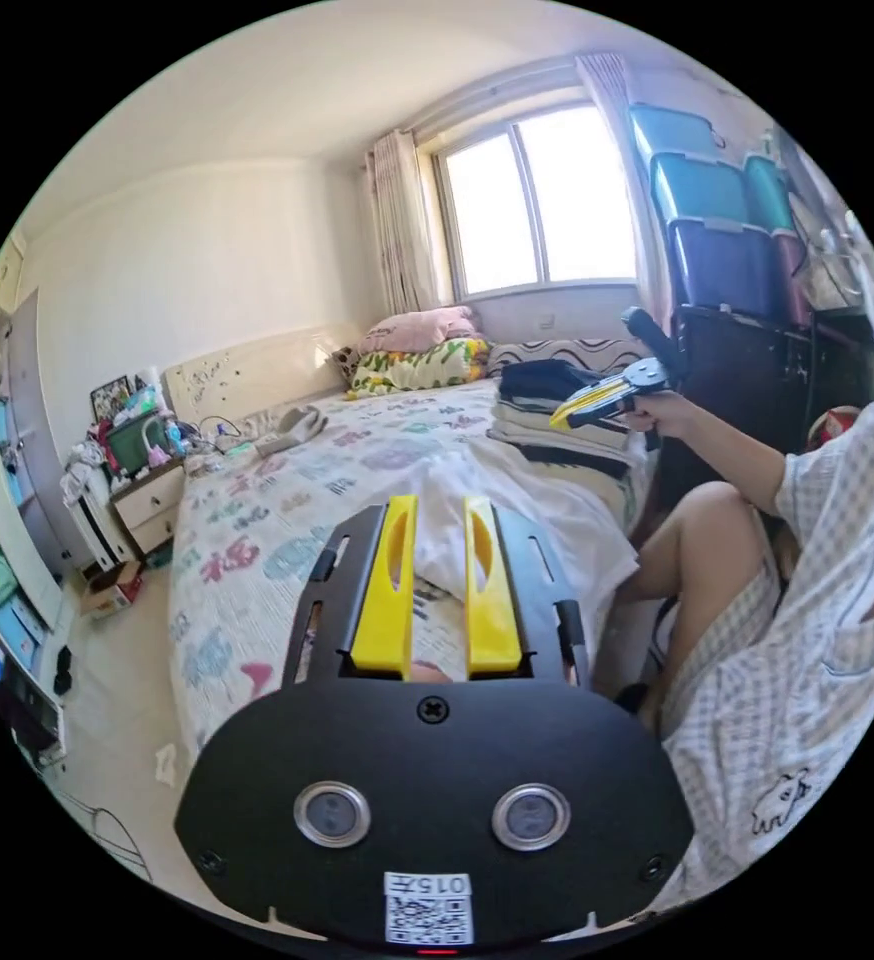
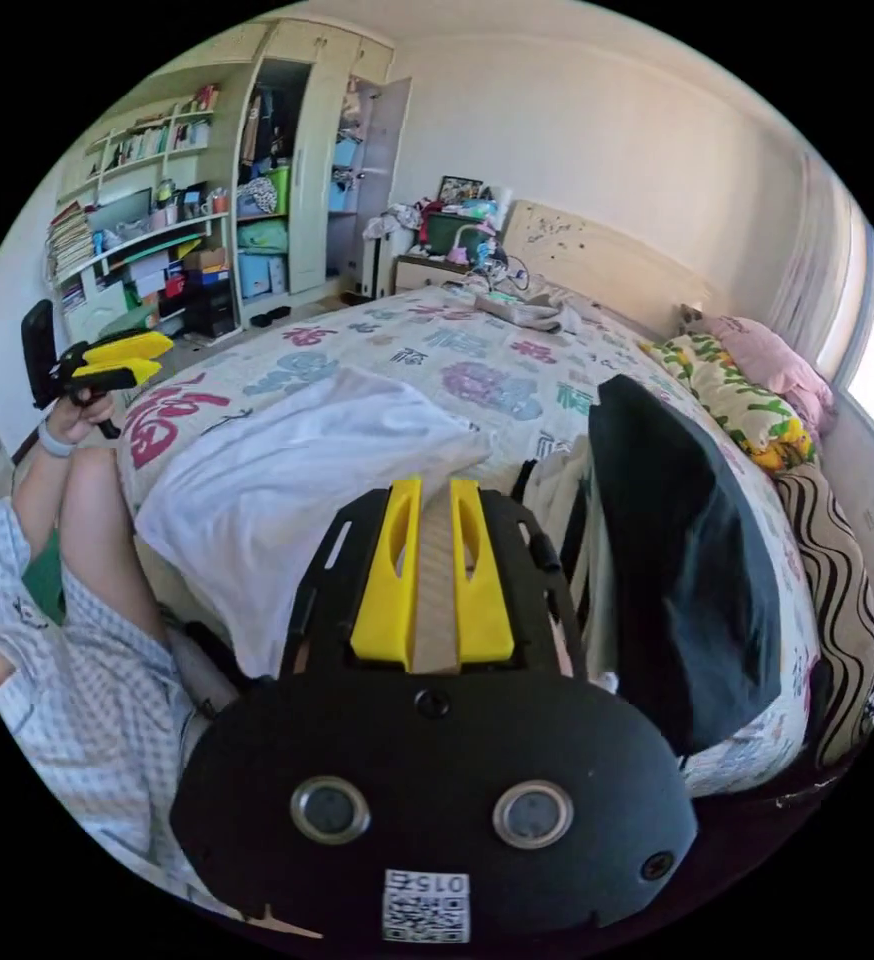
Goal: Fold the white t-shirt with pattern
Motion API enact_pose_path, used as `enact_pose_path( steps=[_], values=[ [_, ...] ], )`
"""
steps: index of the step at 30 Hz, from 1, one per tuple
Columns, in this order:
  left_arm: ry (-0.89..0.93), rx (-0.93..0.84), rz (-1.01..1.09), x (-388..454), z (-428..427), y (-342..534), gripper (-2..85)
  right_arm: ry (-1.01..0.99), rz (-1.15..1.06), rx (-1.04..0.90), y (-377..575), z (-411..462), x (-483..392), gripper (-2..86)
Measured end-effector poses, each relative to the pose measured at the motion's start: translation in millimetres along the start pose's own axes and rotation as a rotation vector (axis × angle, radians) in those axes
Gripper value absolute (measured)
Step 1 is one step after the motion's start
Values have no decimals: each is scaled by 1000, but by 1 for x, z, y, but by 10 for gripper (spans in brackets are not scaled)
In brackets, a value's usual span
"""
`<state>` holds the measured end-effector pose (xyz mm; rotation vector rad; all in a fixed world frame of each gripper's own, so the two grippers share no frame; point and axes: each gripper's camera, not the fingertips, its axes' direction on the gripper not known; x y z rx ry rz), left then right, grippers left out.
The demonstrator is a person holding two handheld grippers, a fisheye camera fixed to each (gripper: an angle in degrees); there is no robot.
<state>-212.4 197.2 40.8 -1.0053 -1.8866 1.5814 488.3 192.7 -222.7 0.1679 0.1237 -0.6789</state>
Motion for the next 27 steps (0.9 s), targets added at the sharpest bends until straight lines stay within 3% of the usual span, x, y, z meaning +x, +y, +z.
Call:
enact_pose_path(
  steps=[3,6,10,13,17,20,27],
  values=[
    [29,-124,45,-51,72,-64,117,30,92,-75,-44,41,28,80],
    [139,-193,64,-96,150,-108,120,-72,182,-212,-67,84,56,102],
    [351,-339,109,-149,247,-143,128,-150,202,-266,-74,106,74,54],
    [431,-447,140,-185,292,-152,107,-249,170,-188,-82,88,81,11],
    [736,-434,129,-238,297,-163,19,-297,149,-16,-95,45,93,-2],
    [832,-331,110,-282,274,-163,10,-397,165,58,-105,29,102,-5],
    [1007,-231,-147,-387,263,-144,3,-306,194,-120,-118,89,103,-4]
  ],
)
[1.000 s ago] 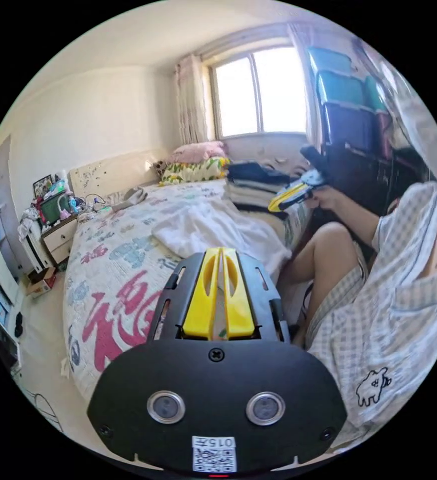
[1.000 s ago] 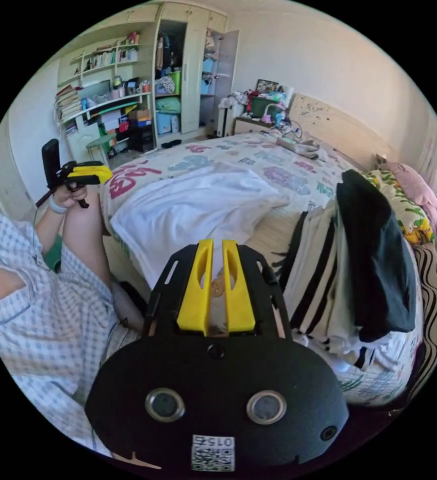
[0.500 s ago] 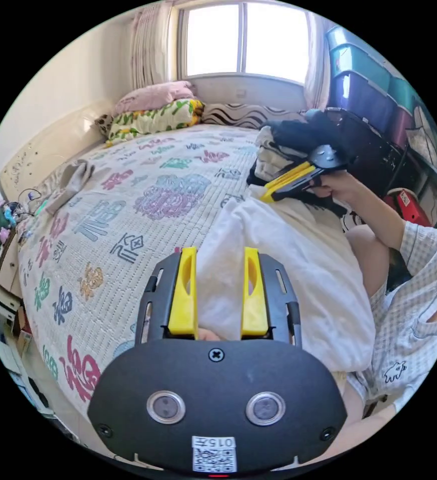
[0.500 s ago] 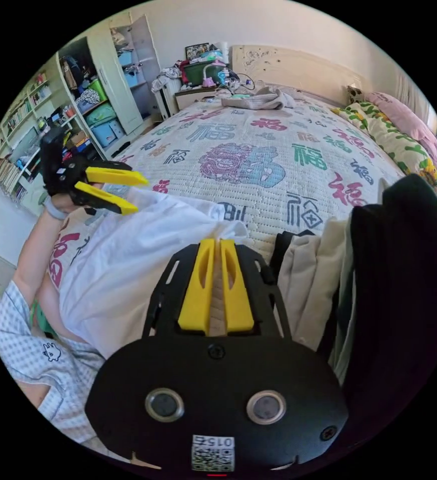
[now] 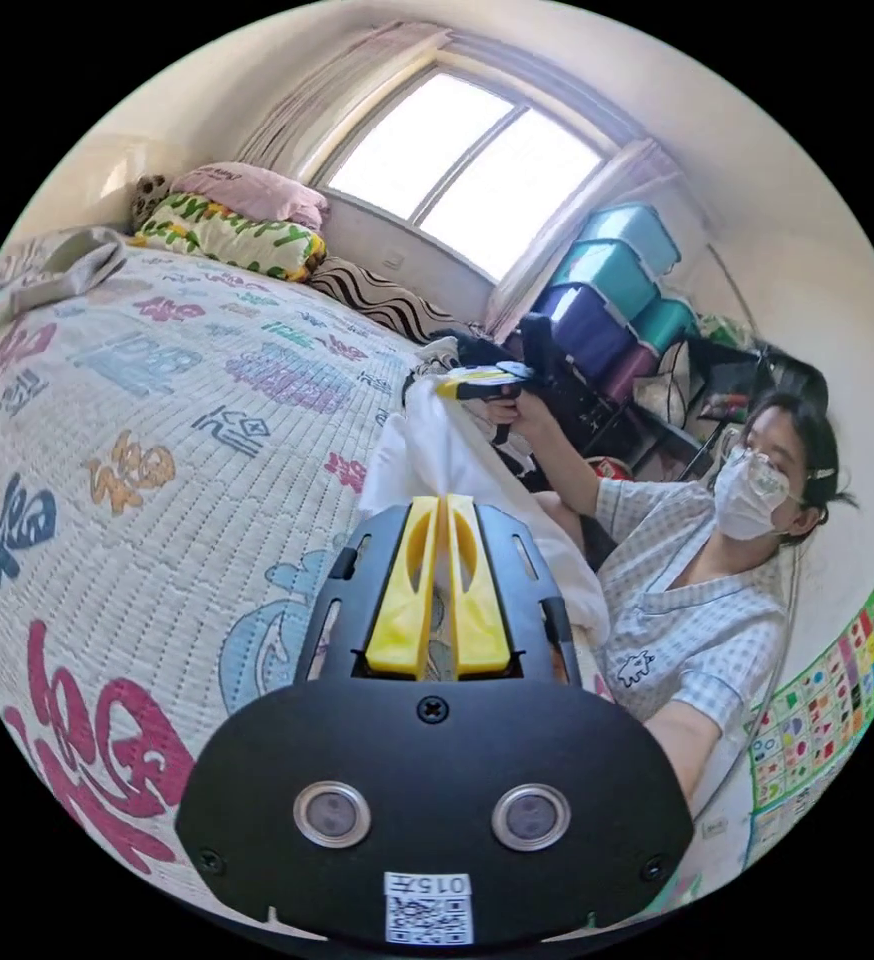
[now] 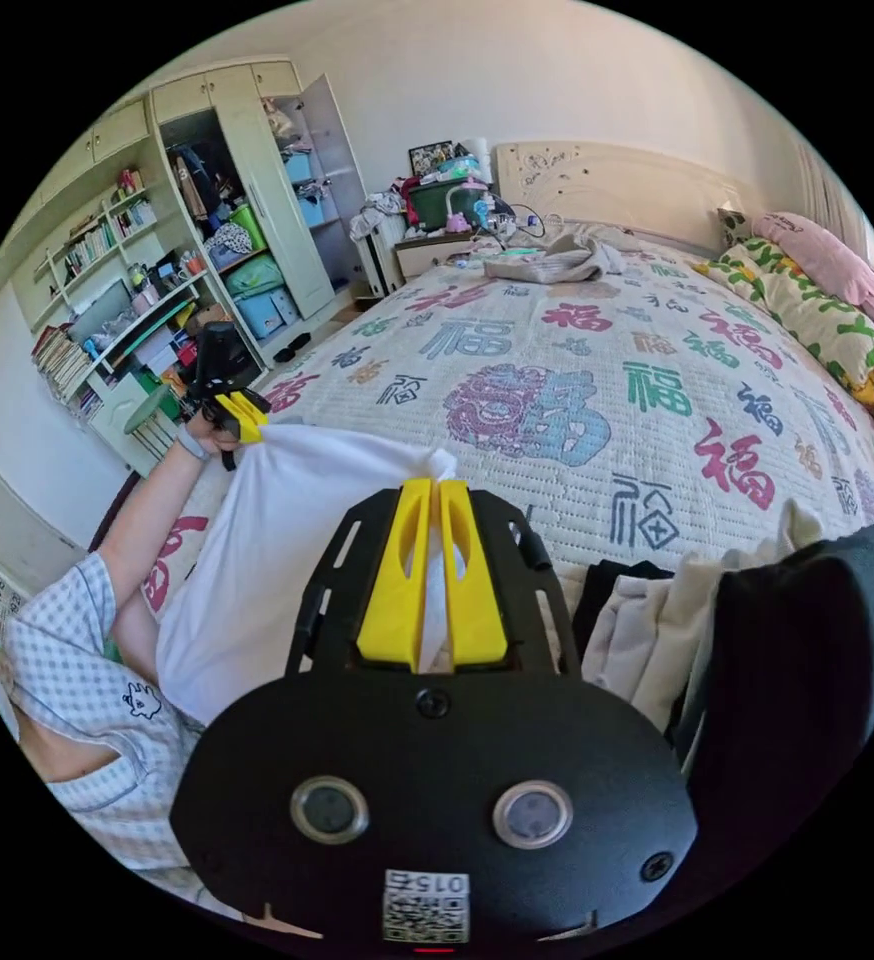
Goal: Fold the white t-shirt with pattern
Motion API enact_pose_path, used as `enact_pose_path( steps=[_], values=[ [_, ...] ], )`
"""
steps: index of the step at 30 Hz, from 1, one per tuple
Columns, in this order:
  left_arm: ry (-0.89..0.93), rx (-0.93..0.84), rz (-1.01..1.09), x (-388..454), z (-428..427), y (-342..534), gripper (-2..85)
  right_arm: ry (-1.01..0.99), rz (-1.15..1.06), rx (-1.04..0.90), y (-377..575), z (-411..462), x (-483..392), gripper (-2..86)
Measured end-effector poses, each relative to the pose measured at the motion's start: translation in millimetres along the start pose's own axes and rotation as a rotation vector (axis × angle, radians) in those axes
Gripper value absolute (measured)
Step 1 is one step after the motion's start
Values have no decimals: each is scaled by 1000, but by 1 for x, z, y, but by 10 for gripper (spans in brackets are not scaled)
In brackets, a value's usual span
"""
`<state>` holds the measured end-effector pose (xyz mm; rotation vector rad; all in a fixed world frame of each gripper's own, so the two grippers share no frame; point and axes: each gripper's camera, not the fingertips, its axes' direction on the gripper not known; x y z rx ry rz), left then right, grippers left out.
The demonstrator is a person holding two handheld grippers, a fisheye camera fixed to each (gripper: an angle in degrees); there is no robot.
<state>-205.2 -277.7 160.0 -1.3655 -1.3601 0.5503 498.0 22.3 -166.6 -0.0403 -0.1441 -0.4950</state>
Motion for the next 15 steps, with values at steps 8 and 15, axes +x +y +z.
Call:
enact_pose_path(
  steps=[8,15],
  values=[
    [-67,-93,-210,-27,-3,-12,0,-28,91,-27,6,19,25,2],
    [-202,-228,-241,-16,42,-30,0,132,-3,-103,17,38,1,15]
  ],
)
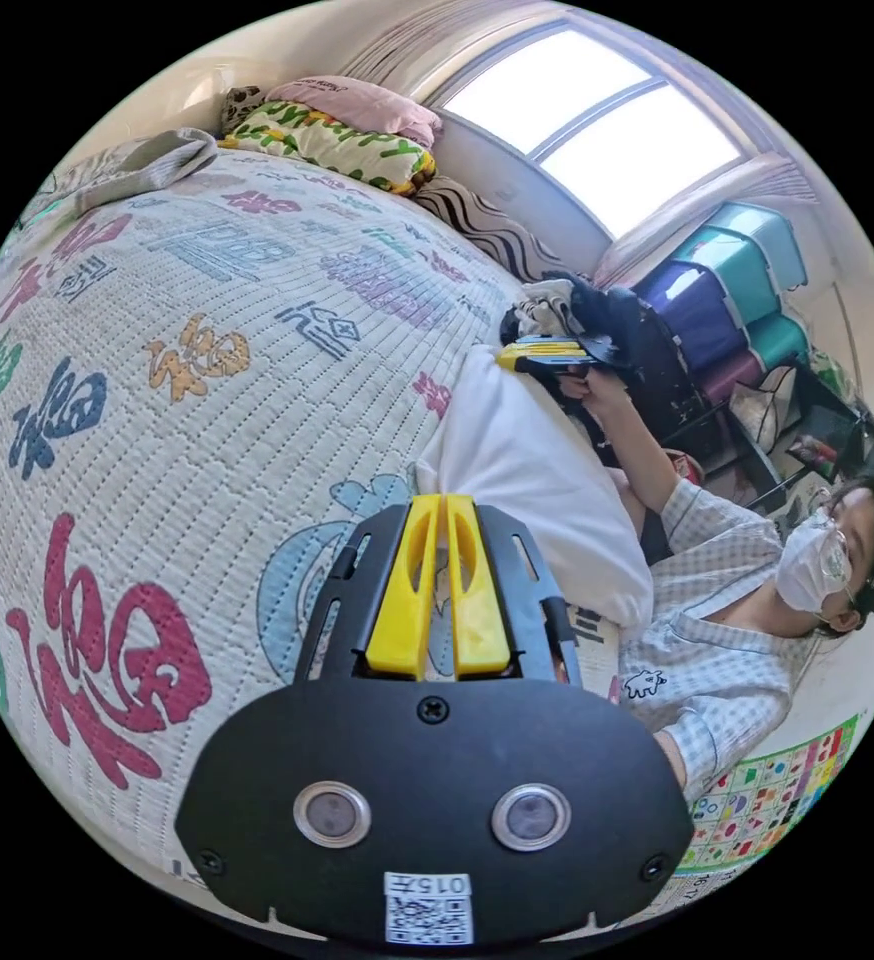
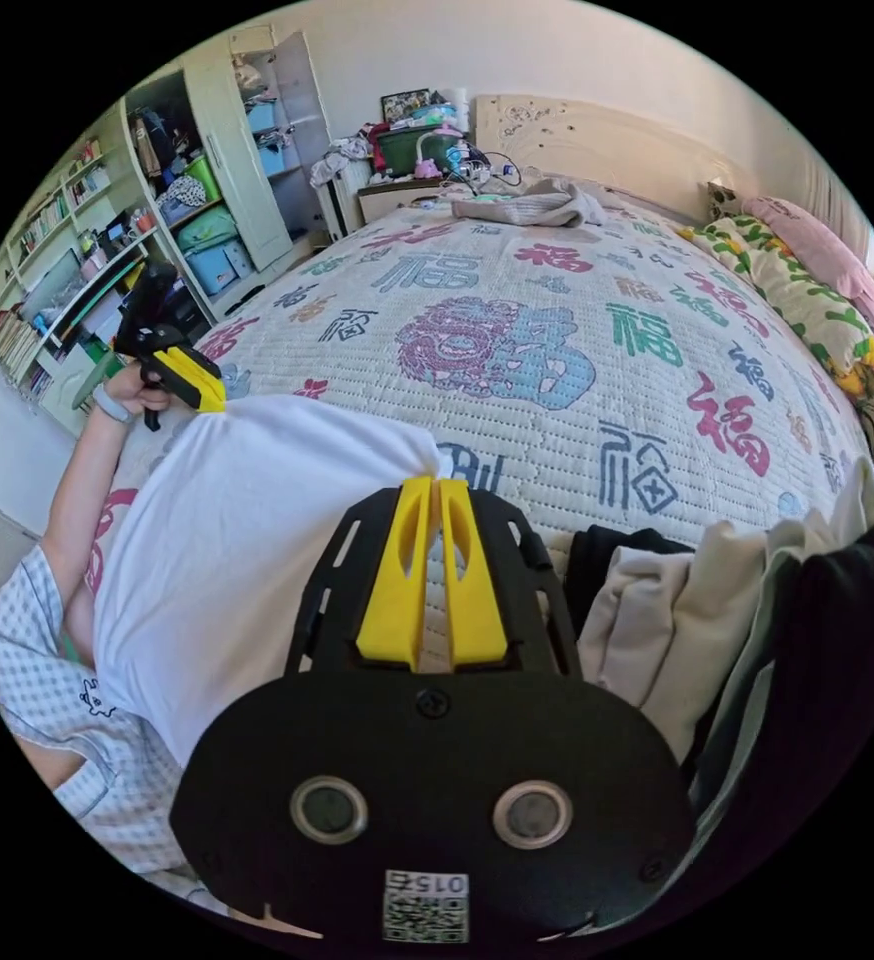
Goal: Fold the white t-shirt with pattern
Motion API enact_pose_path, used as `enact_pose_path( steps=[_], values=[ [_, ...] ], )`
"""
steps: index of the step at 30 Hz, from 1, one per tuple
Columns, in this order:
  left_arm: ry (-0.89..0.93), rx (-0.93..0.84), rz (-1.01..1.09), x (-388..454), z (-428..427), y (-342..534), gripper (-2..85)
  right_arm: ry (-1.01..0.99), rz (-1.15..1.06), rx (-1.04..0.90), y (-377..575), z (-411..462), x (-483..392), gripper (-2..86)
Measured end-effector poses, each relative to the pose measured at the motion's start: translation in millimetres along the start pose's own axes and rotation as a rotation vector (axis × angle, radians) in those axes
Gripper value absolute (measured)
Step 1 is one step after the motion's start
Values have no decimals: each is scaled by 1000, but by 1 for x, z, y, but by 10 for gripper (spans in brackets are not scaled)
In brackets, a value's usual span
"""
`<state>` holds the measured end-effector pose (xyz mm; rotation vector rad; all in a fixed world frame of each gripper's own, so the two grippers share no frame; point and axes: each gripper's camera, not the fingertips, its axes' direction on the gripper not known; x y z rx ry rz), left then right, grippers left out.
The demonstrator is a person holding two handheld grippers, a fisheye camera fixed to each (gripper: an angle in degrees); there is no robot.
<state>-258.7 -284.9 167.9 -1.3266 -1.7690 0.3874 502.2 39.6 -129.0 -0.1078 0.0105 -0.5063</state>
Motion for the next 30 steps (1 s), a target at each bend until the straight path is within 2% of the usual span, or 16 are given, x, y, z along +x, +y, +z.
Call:
enact_pose_path(
  steps=[4,6,10,12,14,18,21,22,26,30],
  values=[
    [-147,13,15,40,15,-3,1,35,-12,26,13,-7,-6,46],
    [-186,85,18,65,8,2,-1,45,6,58,24,-25,-6,46],
    [-346,375,124,160,-15,26,4,28,-20,135,68,-73,-11,58],
    [-446,402,196,207,3,26,10,-7,-63,139,94,-87,-19,61],
    [-540,337,275,257,52,5,18,-85,-131,122,130,-96,-34,60],
    [-557,174,348,295,148,-57,32,-150,-215,69,181,-90,-63,61],
    [-463,27,299,290,225,-113,56,-164,-270,26,219,-71,-83,63],
    [-476,-33,256,283,254,-132,58,-140,-308,-11,226,-63,-91,62],
    [-636,-199,139,265,332,-159,30,-74,-369,41,245,-57,-103,46],
    [-629,-206,124,267,353,-155,5,-79,-399,74,263,-60,-96,0]
  ],
)
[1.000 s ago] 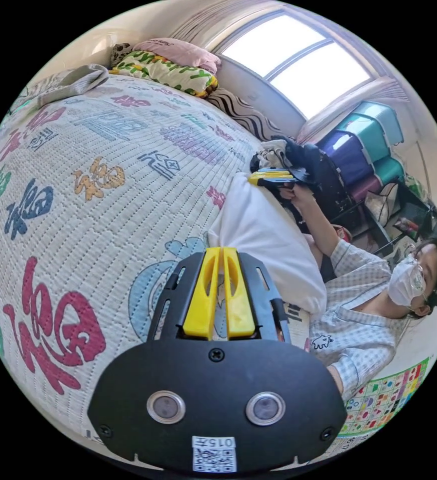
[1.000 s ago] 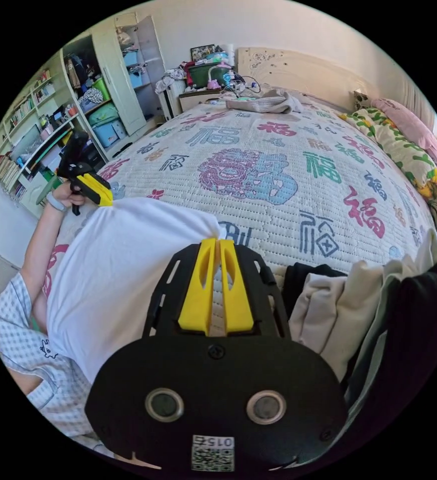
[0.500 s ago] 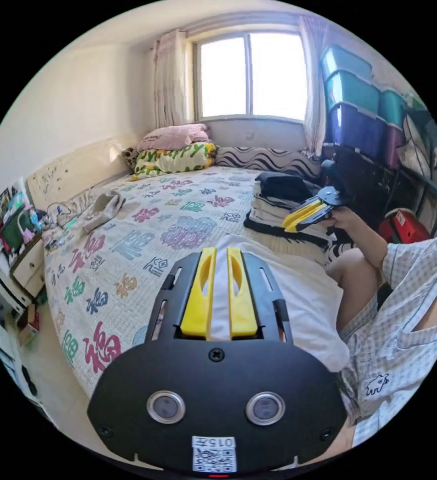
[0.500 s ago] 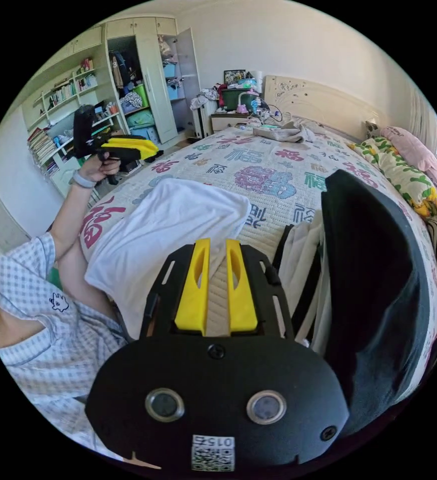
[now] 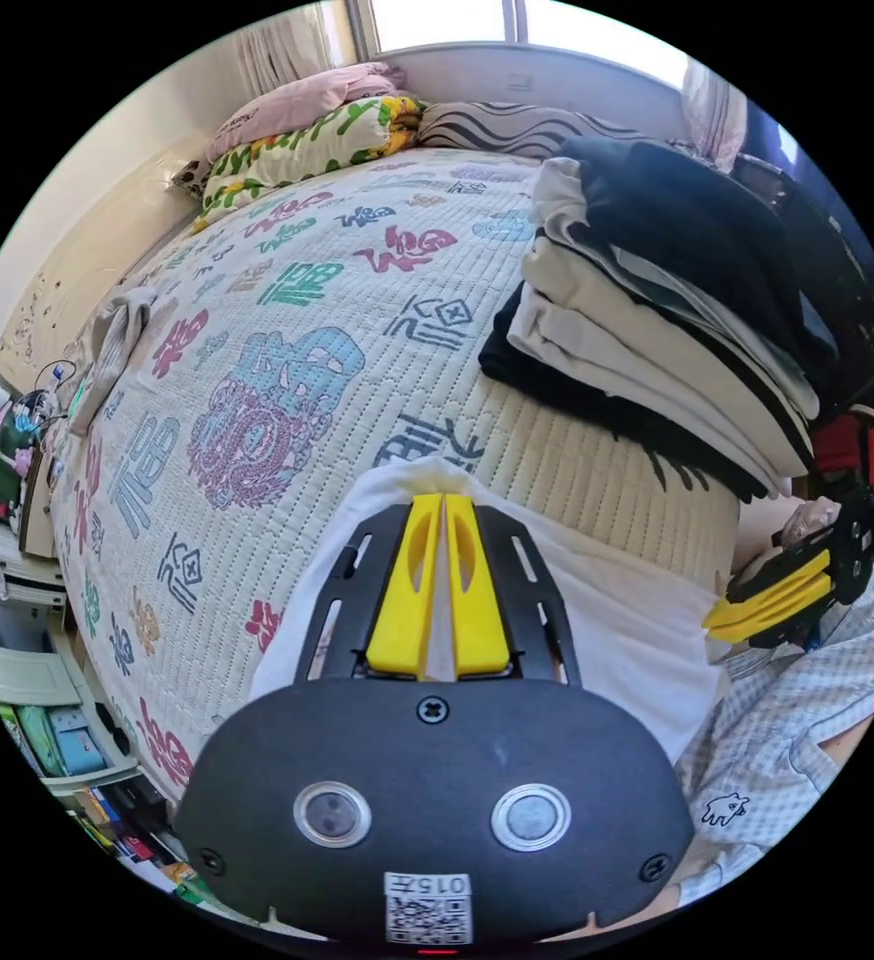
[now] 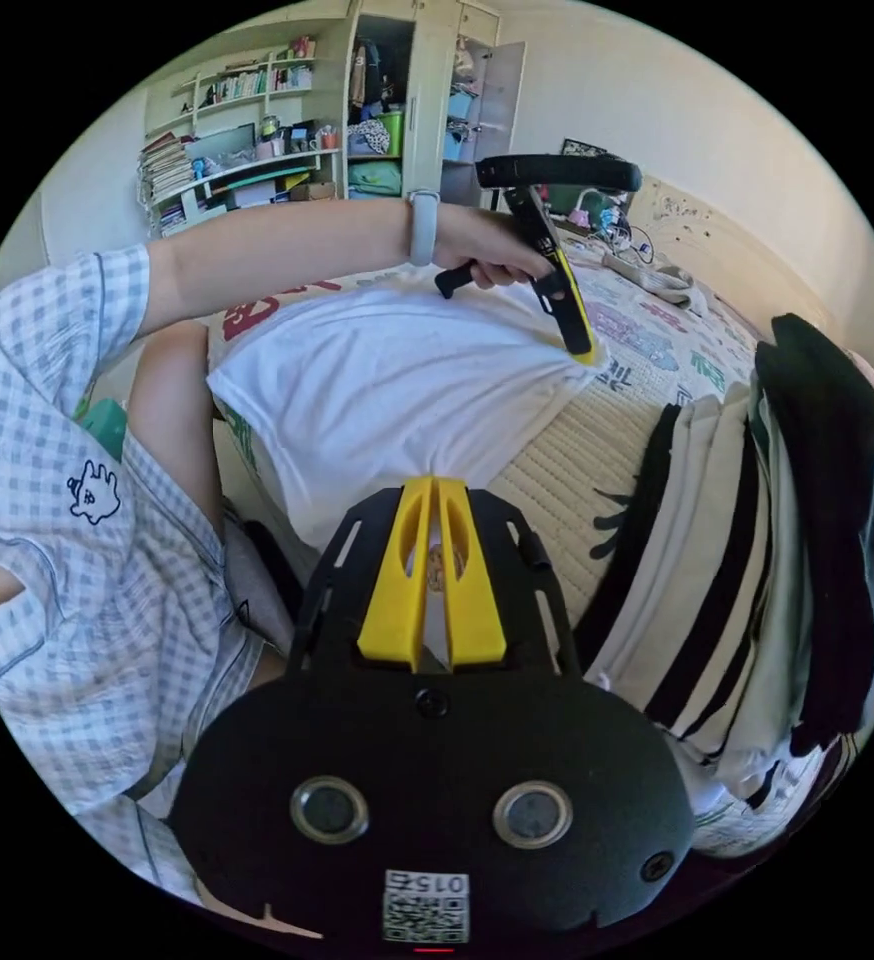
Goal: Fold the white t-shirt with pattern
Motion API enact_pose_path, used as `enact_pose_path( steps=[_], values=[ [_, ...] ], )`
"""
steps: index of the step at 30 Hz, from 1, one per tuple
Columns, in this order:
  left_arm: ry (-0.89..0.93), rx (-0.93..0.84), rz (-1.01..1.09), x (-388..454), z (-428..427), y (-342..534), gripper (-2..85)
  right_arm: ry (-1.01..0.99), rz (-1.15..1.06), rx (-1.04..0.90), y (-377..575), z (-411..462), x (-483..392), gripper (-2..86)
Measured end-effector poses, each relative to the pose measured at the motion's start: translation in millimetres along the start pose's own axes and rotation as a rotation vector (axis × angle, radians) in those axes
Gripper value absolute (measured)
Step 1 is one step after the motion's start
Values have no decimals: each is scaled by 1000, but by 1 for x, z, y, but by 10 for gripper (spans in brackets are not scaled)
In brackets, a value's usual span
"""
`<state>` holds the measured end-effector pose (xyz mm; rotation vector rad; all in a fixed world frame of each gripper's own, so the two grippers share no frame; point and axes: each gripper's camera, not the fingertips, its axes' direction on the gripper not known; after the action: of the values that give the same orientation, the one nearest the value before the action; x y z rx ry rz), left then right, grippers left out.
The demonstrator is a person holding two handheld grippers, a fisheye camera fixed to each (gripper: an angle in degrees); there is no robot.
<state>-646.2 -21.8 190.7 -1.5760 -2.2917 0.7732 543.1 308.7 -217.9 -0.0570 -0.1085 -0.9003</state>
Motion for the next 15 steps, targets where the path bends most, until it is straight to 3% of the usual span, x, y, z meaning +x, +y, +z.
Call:
enact_pose_path(
  steps=[7,11,15],
  values=[
    [148,171,-115,-1,-21,18,-2,-90,32,15,34,-18,9,-9],
    [43,27,-59,25,15,12,1,-70,16,-91,28,7,-2,-7],
    [64,34,-65,27,15,20,9,-66,48,-89,34,-4,2,5]
  ],
)
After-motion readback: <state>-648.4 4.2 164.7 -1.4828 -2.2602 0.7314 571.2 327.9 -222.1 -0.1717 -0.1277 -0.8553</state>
